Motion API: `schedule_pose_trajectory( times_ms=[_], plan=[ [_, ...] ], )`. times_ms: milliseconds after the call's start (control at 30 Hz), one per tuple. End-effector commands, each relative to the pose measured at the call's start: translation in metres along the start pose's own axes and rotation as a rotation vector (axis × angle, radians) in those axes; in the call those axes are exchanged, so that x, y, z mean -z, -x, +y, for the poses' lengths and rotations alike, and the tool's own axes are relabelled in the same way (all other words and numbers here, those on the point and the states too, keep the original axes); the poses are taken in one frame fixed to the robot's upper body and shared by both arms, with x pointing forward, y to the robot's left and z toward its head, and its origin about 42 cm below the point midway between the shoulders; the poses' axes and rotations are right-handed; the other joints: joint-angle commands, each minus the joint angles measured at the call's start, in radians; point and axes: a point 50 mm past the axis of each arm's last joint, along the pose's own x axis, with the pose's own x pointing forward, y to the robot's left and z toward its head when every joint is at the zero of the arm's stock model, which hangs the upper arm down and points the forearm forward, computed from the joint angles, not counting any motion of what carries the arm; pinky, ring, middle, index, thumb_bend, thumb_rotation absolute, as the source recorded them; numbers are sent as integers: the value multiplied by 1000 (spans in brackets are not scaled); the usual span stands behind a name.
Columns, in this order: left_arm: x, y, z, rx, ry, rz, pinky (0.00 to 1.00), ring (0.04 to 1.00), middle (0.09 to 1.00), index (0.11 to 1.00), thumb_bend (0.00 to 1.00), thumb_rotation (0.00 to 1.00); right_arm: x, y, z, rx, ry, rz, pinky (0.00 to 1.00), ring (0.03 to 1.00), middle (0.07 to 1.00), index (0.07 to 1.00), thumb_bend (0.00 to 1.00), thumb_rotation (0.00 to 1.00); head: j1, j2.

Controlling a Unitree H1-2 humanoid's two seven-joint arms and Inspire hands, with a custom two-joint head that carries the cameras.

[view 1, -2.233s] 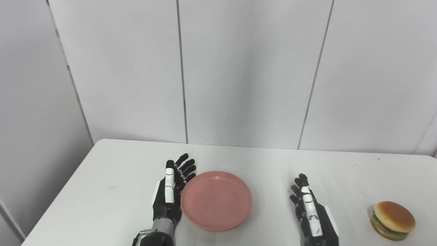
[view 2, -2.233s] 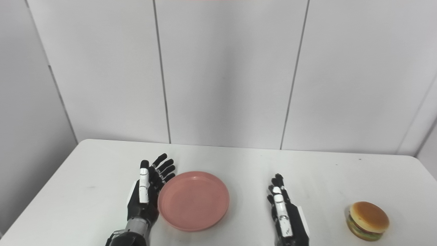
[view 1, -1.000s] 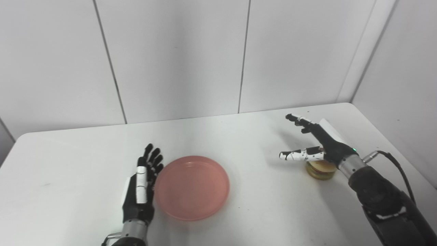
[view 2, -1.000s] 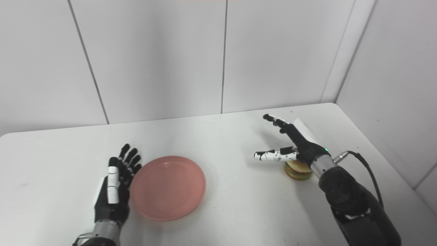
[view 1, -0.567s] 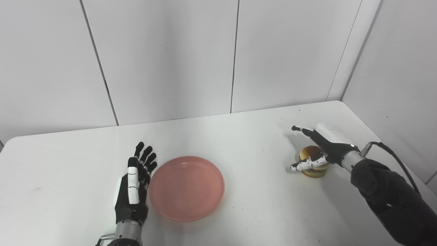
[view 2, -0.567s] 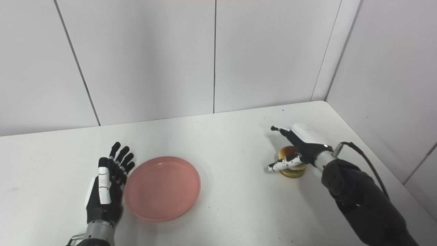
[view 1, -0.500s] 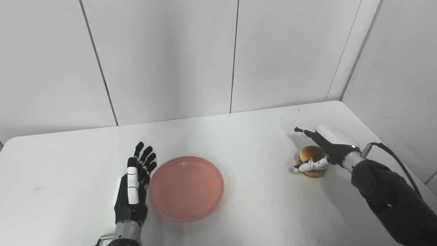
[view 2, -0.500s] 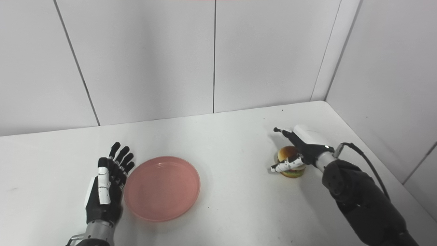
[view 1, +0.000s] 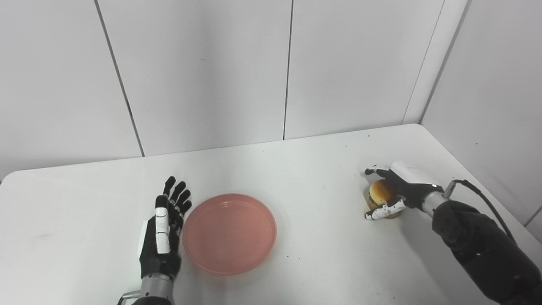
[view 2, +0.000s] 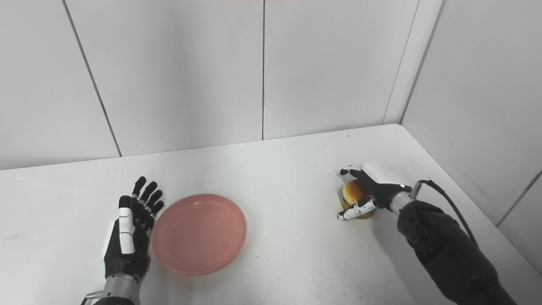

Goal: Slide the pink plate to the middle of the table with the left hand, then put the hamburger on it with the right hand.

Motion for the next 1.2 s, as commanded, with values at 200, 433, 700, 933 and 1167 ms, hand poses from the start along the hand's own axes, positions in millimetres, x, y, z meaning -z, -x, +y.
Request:
schedule_pose_trajectory(
  times_ms=[200, 433, 700, 933, 1167],
  plan=[
    [18, 15, 3, 13, -9, 64, 952, 946, 954, 960, 726, 1000, -3, 0, -24, 236, -49, -76, 433, 486, 499, 477, 530, 0, 22, -2],
    [19, 14, -3, 16, -15, 61, 957, 950, 957, 961, 710, 1000, -28, 2, -33, 319, -77, -156, 432, 479, 501, 474, 528, 0, 57, -3],
    [23, 13, -17, 8, -15, 53, 943, 945, 953, 953, 724, 1000, -80, 5, -41, 364, -159, -375, 293, 391, 475, 526, 516, 0, 167, 1],
    [26, 11, -29, 5, -10, 49, 933, 950, 953, 952, 748, 1000, -149, 7, -41, 284, -165, -575, 338, 410, 485, 519, 516, 0, 236, -4],
    [30, 13, -33, -2, -7, 48, 927, 949, 948, 948, 748, 1000, -214, 8, -25, 179, -193, -745, 350, 416, 476, 516, 516, 0, 282, -8]
  ],
)
